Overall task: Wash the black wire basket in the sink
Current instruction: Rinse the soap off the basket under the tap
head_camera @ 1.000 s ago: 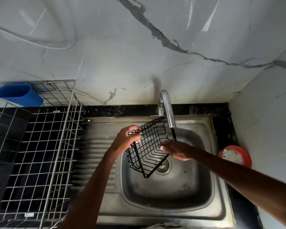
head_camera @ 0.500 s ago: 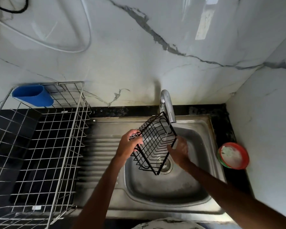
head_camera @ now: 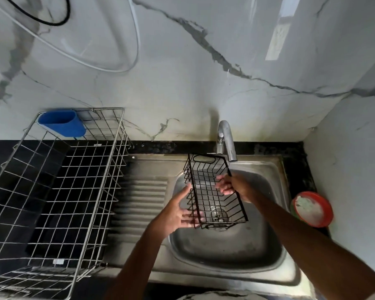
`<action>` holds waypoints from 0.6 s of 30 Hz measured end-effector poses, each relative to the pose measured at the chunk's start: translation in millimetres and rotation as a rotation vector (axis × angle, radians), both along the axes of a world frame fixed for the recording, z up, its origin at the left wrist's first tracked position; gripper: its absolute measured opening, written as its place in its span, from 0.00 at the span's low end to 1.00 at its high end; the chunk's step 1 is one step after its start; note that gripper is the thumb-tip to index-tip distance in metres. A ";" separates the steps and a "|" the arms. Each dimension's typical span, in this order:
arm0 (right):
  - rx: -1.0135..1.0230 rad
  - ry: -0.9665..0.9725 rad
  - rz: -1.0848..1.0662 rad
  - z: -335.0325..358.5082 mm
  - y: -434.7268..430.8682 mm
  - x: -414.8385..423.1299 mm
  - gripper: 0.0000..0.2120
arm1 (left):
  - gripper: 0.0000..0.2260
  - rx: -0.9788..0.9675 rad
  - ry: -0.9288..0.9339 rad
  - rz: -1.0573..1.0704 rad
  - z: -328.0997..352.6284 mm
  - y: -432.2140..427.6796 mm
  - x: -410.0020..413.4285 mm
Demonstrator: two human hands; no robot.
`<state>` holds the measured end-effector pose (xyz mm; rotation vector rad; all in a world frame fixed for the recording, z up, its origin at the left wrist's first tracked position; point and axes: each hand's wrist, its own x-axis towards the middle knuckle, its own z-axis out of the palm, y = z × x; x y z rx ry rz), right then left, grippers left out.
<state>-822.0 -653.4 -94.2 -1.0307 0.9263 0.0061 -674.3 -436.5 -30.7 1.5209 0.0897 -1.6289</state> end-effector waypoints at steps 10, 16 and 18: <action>-0.161 0.234 0.107 -15.1 -20.8 4.1 0.11 | 0.41 0.133 -0.320 -0.278 -7.5 -57.7 -17.0; -1.116 0.284 0.073 -3.9 -24.2 12.2 0.10 | 0.22 0.192 -0.344 -0.342 -6.9 -63.4 -12.4; -1.191 0.099 0.373 10.1 -23.7 13.4 0.11 | 0.28 0.178 -0.365 -0.355 -9.7 -61.8 -11.5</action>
